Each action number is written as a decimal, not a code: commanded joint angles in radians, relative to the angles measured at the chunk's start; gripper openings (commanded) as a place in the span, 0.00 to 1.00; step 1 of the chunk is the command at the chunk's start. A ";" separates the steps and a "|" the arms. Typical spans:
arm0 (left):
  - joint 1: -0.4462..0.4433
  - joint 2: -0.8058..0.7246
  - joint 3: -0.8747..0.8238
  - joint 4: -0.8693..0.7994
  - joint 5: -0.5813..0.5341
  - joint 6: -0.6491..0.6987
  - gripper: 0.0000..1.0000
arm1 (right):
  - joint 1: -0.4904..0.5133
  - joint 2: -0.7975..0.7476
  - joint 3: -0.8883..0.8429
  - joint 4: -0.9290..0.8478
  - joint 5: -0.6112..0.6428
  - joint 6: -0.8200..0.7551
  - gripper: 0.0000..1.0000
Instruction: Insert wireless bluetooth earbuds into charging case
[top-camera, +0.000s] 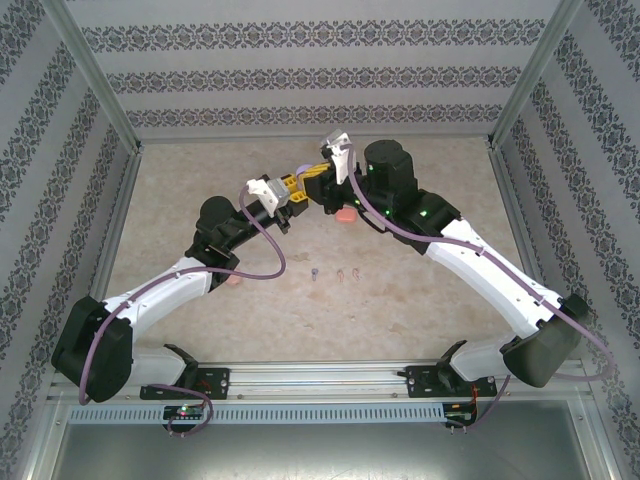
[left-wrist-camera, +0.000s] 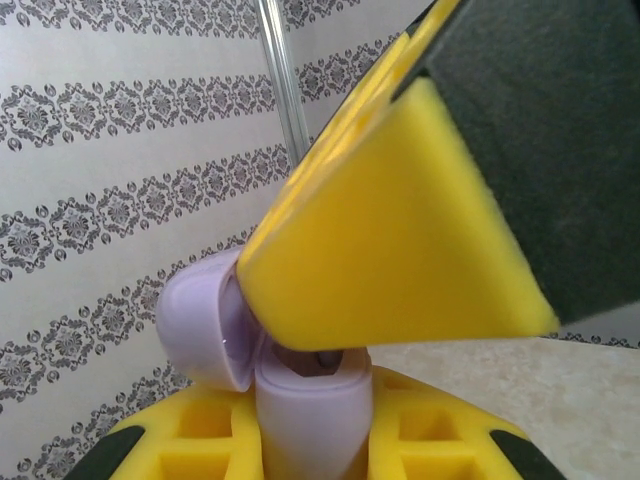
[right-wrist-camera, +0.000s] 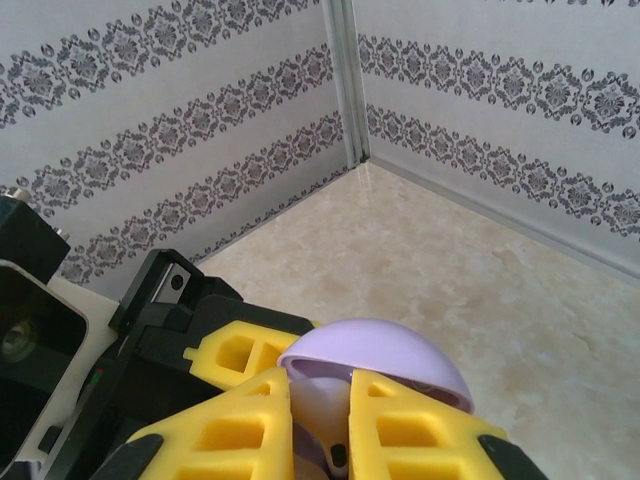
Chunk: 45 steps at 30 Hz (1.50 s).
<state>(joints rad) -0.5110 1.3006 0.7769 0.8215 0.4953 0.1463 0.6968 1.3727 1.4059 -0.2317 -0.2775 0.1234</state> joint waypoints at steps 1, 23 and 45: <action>-0.011 -0.035 0.048 0.041 0.009 0.012 0.00 | 0.014 0.014 0.025 -0.059 0.008 -0.028 0.21; -0.011 -0.027 0.027 0.050 -0.053 0.003 0.00 | -0.103 -0.171 0.032 -0.025 0.041 0.243 0.75; 0.023 -0.102 -0.044 0.055 -0.246 0.012 0.00 | -0.048 0.045 -0.307 -0.209 0.243 0.634 0.71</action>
<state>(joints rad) -0.5018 1.2240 0.7494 0.8230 0.2832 0.1520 0.5983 1.3617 1.1126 -0.4183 -0.0738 0.6544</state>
